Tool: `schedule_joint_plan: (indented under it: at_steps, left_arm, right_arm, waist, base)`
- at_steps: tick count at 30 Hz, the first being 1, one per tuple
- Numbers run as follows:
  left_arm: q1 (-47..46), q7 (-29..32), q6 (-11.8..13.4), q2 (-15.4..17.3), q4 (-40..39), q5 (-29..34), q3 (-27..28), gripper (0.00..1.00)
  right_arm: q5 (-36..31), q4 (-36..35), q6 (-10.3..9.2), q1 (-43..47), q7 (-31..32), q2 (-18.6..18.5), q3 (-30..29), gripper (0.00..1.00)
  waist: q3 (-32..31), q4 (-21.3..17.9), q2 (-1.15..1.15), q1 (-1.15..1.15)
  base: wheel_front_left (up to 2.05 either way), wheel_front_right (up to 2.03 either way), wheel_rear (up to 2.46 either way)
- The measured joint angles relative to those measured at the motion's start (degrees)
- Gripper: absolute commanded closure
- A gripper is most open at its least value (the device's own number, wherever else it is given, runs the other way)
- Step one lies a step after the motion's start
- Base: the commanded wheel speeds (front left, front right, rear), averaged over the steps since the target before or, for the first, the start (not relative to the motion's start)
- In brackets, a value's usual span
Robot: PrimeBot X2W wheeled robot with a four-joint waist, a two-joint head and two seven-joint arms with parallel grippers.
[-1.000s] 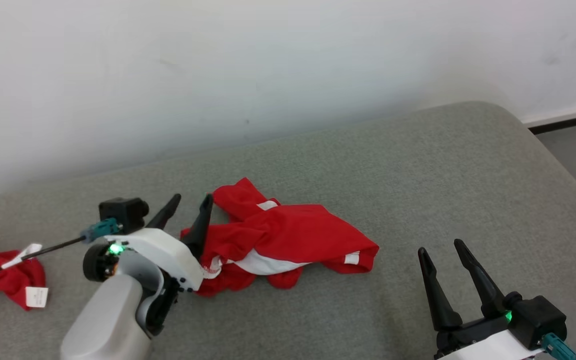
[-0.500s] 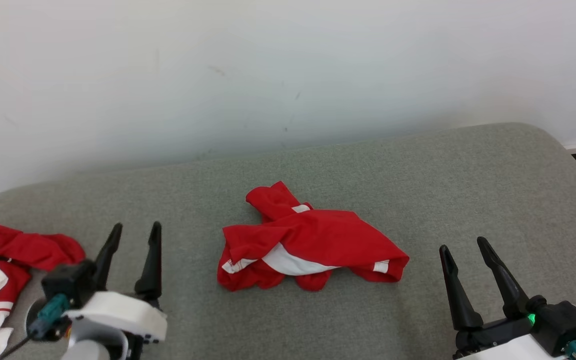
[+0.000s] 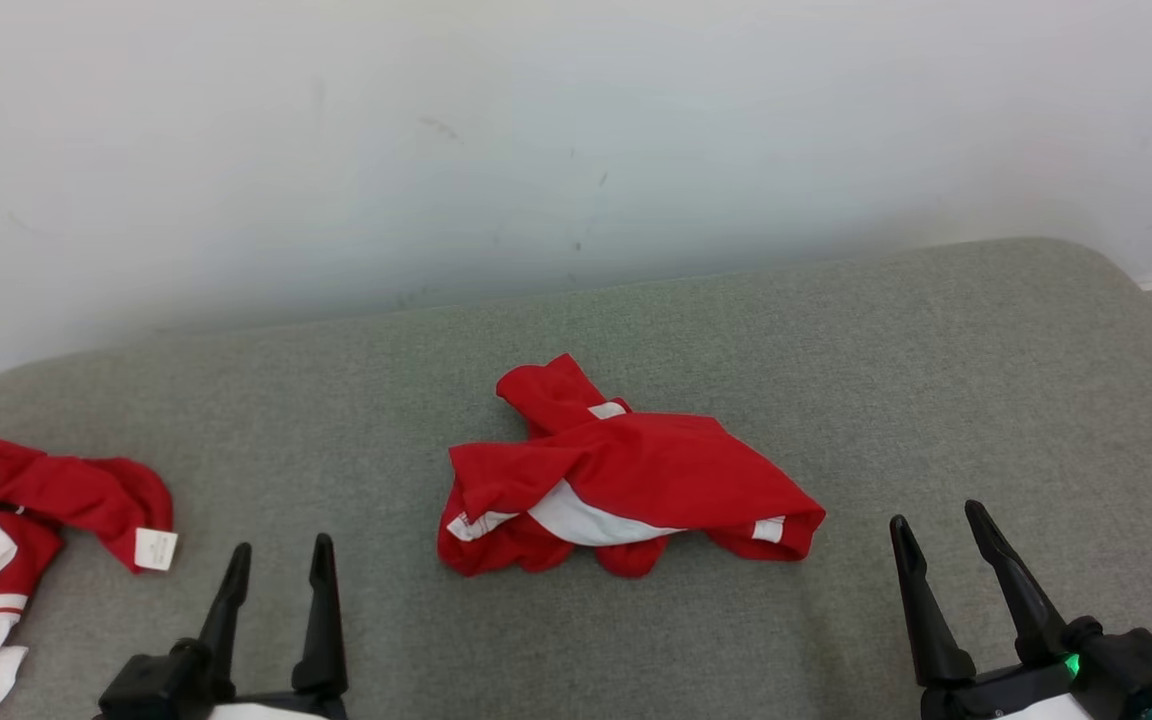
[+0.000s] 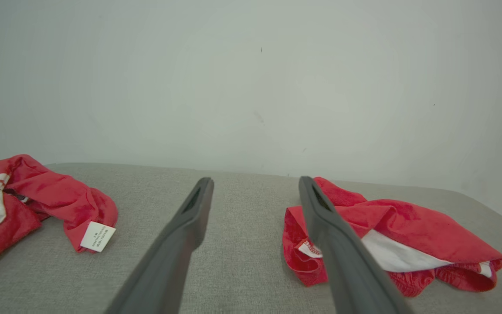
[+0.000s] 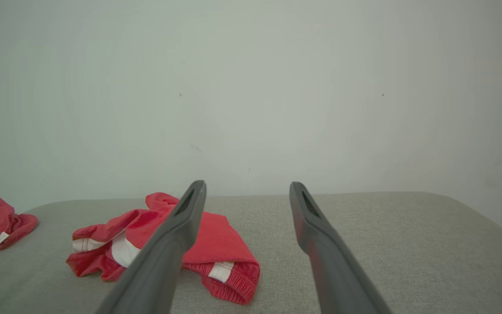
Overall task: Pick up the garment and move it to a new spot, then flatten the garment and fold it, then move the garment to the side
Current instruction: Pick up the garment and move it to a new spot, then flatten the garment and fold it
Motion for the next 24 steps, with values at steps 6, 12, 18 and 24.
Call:
schedule_joint_plan:
  at_steps: [6,12,18,24]
  left_arm:
    - [0.4,0.0,-2.3,-2.41,-0.71,2.67,2.88,0.0]
    - [0.34,0.0,-4.44,-3.74,-0.63,3.66,5.01,0.0]
    - [0.26,0.0,-5.54,-4.66,-0.12,5.04,5.58,0.0]
    - [0.05,0.0,-6.59,-5.08,0.64,5.78,6.04,0.0]
  right_arm:
    - [-0.07,0.42,0.0,-0.09,0.0,-0.27,0.41,0.0]
    - [-0.08,0.69,0.0,-0.33,0.0,-0.34,0.51,0.0]
    - [-0.08,0.92,0.0,-0.33,0.0,-0.23,0.52,0.0]
    - [-0.08,1.1,0.0,-0.37,0.0,-0.11,0.51,0.0]
  waist:
    - [0.06,-0.32,0.0,0.0]
    - [0.05,-0.78,0.0,0.0]
    - [0.06,-0.99,0.0,0.0]
    - [0.03,-1.01,0.0,0.0]
  base:
    - [0.0,0.0,0.0]
    - [0.0,0.0,0.0]
    - [0.0,0.0,0.0]
    - [0.0,0.0,0.0]
